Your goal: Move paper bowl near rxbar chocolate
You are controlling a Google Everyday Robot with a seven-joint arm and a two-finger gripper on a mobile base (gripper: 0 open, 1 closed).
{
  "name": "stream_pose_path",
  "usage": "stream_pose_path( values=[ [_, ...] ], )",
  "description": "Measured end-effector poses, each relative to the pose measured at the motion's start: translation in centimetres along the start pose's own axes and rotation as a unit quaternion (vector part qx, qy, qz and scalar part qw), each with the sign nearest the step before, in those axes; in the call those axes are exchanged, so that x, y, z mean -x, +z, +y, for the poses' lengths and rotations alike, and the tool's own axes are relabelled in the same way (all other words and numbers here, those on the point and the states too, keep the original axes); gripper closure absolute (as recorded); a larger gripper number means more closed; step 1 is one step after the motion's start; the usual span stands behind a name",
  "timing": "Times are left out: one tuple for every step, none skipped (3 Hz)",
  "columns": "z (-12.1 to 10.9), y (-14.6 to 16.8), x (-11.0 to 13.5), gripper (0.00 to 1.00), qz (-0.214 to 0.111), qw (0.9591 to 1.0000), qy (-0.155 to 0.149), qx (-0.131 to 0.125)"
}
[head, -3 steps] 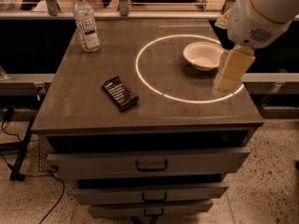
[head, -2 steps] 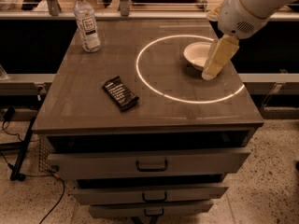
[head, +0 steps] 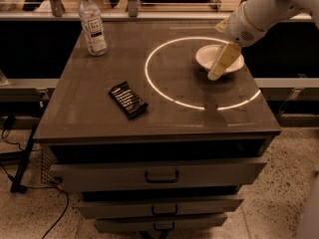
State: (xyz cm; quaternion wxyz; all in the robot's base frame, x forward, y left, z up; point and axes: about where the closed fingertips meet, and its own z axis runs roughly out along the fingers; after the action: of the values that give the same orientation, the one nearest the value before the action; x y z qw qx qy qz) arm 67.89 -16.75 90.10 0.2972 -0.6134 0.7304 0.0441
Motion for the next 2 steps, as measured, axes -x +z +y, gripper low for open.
stream_pose_path(
  values=[
    [-0.7, 3.0, -2.1, 0.04, 0.005, 0.9997, 0.019, 0.016],
    [-0.7, 4.1, -3.2, 0.34, 0.006, 0.9993, 0.029, 0.024]
  ],
)
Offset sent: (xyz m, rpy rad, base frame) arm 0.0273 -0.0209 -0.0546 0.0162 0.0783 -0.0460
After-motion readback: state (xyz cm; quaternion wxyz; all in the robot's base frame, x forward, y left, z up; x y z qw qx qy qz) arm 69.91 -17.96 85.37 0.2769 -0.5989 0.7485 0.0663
